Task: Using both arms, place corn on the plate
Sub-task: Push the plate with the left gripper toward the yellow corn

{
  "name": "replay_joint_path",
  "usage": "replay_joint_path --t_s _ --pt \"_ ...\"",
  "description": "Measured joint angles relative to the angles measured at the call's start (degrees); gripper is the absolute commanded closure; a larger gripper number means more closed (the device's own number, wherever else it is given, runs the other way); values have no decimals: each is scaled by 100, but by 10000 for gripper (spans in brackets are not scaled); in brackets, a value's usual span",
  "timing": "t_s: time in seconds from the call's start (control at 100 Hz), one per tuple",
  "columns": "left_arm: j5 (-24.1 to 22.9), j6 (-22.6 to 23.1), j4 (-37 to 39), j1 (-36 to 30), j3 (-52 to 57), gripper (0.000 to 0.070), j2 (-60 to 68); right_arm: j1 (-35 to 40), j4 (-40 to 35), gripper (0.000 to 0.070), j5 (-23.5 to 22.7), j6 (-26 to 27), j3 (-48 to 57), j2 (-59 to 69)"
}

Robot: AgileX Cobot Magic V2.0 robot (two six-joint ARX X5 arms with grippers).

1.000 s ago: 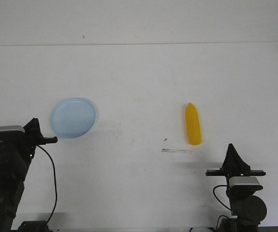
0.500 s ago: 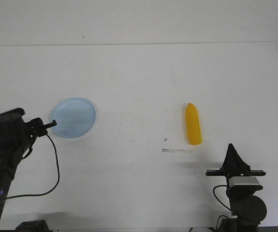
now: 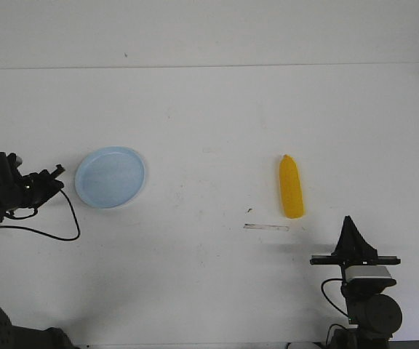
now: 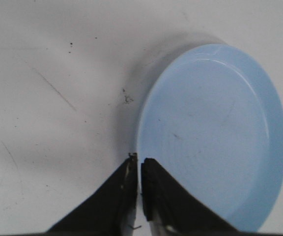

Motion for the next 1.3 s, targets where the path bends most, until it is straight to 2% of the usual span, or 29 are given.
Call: replay_joint_path --t_s 0.04,0.15,0.28,1.16,1.22,1.3 --pt "0 0 24 11 0 522 120 0 -2 694 0 0 0 0" --pt "13 0 59 4 0 513 437 0 0 694 0 0 0 0" --pt "92 0 70 -7 0 398 691 0 -2 694 0 0 0 0" --pt "142 -17 313 -540 7 424 979 0 0 694 0 0 0 0" --pt "144 -17 313 -542 7 445 981 0 -2 694 0 0 0 0" --pt "144 -17 306 -542 7 549 984 0 -2 694 0 0 0 0"
